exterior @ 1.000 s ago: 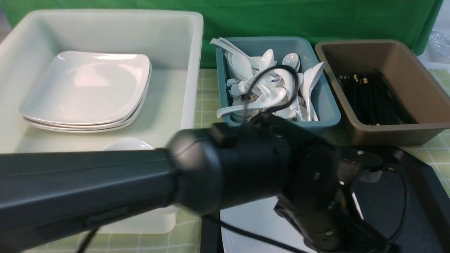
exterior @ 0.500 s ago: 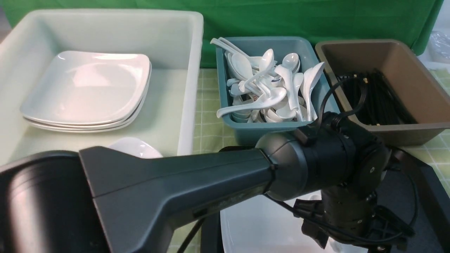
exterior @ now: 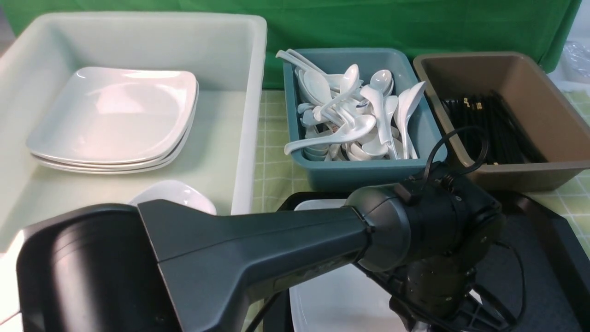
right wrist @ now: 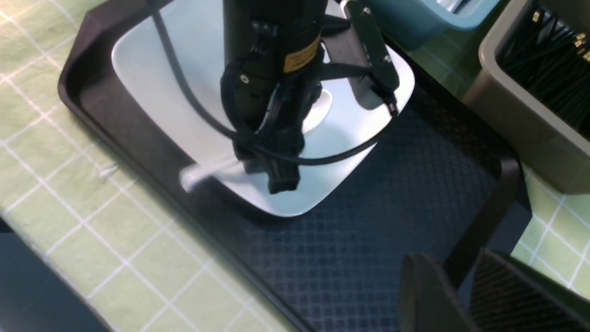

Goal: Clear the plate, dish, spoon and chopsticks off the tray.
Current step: Use the left arm to grab a soup spoon from the plate, then use the left arm to put the soup spoon into the small storage box in the middle

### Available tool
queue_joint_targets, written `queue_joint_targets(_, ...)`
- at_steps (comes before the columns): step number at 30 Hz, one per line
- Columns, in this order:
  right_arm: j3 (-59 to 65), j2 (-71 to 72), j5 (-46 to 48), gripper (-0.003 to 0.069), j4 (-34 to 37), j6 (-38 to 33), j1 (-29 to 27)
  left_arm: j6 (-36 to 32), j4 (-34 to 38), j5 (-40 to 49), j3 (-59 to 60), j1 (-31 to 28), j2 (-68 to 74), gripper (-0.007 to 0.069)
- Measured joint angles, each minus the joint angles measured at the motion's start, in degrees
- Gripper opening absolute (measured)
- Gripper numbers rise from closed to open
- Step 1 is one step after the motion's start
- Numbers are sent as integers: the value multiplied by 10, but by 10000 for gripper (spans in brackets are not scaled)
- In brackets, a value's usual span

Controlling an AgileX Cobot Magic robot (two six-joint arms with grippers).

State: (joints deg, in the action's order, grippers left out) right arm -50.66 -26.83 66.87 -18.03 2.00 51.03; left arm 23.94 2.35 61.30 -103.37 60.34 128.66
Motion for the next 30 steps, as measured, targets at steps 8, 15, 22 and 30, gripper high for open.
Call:
queue_joint_targets(8, 0, 0, 0, 200, -10, 4, 0, -22, -100, 26, -35, -2, -51, 99)
queue_joint_targets(15, 0, 0, 0, 207, -9, 38, 0, -68, -189, -86, -140, -97, -72, 99)
queue_joint_targets(22, 0, 0, 0, 207, 23, 81, 0, -193, -92, -286, -151, -233, -24, 195)
queue_joint_targets(30, 0, 0, 0, 207, 28, 92, 0, -219, -2, -204, -151, -267, -47, 531)
